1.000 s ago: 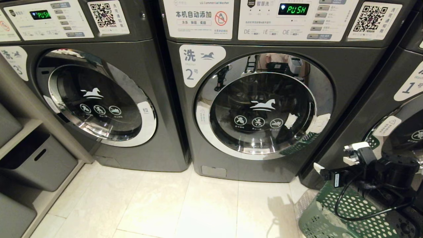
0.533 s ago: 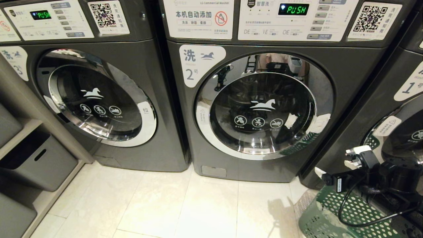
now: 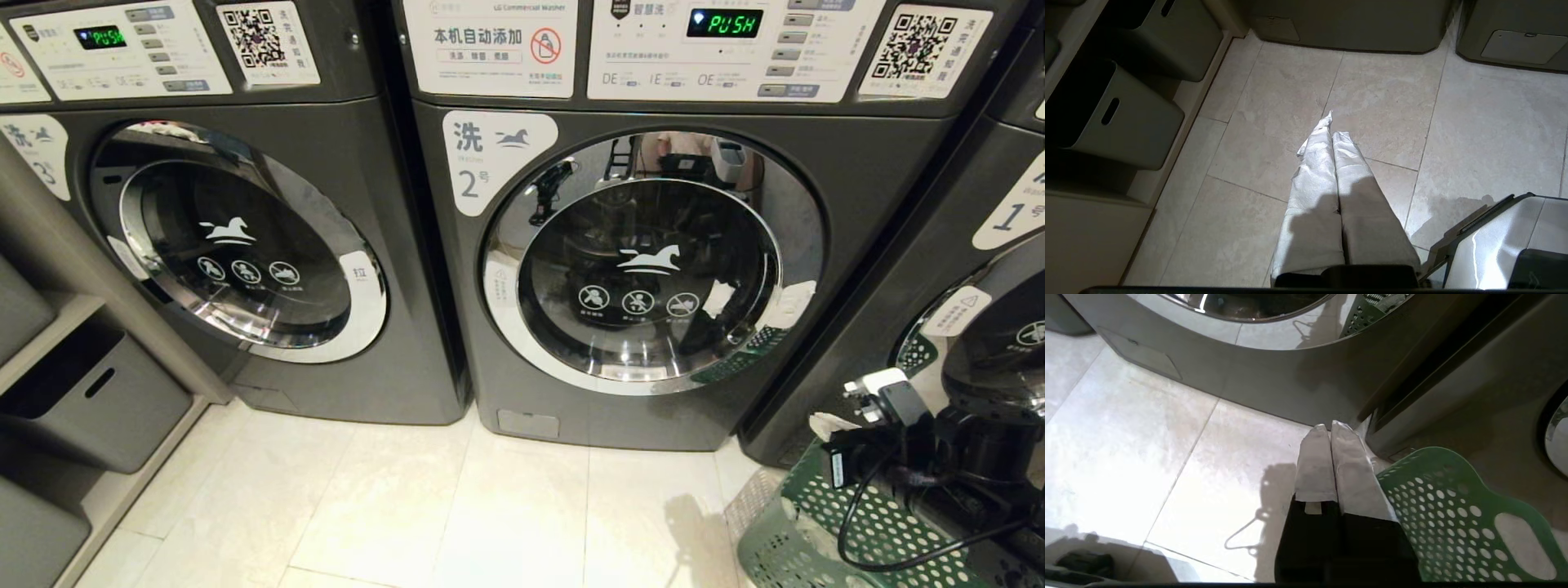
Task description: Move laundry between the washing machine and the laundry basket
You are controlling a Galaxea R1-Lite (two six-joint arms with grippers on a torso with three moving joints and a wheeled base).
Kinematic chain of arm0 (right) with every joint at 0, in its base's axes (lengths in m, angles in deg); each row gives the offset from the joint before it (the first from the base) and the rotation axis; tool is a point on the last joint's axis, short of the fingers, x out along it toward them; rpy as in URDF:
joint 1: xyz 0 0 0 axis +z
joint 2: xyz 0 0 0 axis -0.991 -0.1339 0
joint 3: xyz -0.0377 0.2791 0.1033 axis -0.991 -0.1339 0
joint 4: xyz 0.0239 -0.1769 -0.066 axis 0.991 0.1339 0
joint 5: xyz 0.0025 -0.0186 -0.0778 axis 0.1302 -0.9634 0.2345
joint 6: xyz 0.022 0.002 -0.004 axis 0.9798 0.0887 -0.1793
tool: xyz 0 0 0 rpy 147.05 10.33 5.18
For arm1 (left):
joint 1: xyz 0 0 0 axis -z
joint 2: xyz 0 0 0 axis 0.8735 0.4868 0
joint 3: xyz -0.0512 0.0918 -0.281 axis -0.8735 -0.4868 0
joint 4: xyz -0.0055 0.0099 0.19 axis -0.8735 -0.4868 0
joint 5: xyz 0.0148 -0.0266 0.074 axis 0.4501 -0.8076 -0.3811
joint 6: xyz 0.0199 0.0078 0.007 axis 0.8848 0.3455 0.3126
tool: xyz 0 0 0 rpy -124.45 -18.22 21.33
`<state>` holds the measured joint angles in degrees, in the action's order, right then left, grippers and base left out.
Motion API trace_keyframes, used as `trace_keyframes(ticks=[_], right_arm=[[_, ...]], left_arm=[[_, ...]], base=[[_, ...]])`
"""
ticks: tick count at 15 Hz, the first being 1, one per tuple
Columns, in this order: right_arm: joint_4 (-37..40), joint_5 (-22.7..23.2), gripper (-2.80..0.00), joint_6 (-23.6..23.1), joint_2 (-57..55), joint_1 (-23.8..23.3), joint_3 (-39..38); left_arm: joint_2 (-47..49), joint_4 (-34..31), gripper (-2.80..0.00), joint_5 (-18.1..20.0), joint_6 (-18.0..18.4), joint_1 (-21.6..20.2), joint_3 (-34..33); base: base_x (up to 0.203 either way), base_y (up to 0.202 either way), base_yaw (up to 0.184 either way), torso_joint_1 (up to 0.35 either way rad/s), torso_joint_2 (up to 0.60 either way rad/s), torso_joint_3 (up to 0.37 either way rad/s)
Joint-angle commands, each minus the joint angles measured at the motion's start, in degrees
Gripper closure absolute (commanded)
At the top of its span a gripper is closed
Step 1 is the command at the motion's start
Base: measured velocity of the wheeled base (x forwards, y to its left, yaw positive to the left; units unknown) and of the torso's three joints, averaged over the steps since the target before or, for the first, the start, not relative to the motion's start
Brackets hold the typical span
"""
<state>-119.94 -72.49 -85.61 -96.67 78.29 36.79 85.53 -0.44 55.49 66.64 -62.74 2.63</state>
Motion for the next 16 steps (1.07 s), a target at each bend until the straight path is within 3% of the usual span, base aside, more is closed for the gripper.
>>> trace_keyframes(ticks=[1, 5, 7, 11, 13, 16], right_arm=[[-0.5, 0.8, 0.00, -0.1, 0.5, 0.0, -0.1], [-0.5, 1.4, 0.00, 0.2, 0.7, 0.0, 1.2], [-0.5, 1.4, 0.00, 0.4, -0.1, 0.0, 5.3], [-0.5, 1.2, 0.00, 0.4, -6.1, 0.0, 16.7], [-0.5, 1.3, 0.00, 0.5, -7.5, 0.0, 17.7], [-0.5, -0.1, 0.00, -0.6, -9.9, 1.6, 22.2]], left_arm=[[-0.1, -0.9, 0.00, 3.0, 0.0, -2.7, 0.4], [-0.1, 5.9, 0.00, 18.8, -0.2, -2.4, -3.1], [-0.1, 5.9, 0.00, 19.1, -1.9, -2.4, -3.3], [-0.5, 5.1, 0.00, 18.7, -1.0, -2.0, -3.3], [-4.3, 5.0, 0.00, 18.5, -1.6, 2.6, -3.2], [-13.0, -0.3, 0.00, 17.8, -1.3, 2.4, -2.2]], base=[[0.000, 0.000, 0.000, 0.000, 0.00, 0.000], [0.000, 0.000, 0.000, 0.000, 0.00, 0.000], [0.000, 0.000, 0.000, 0.000, 0.00, 0.000], [0.000, 0.000, 0.000, 0.000, 0.00, 0.000], [0.000, 0.000, 0.000, 0.000, 0.00, 0.000], [0.000, 0.000, 0.000, 0.000, 0.00, 0.000]])
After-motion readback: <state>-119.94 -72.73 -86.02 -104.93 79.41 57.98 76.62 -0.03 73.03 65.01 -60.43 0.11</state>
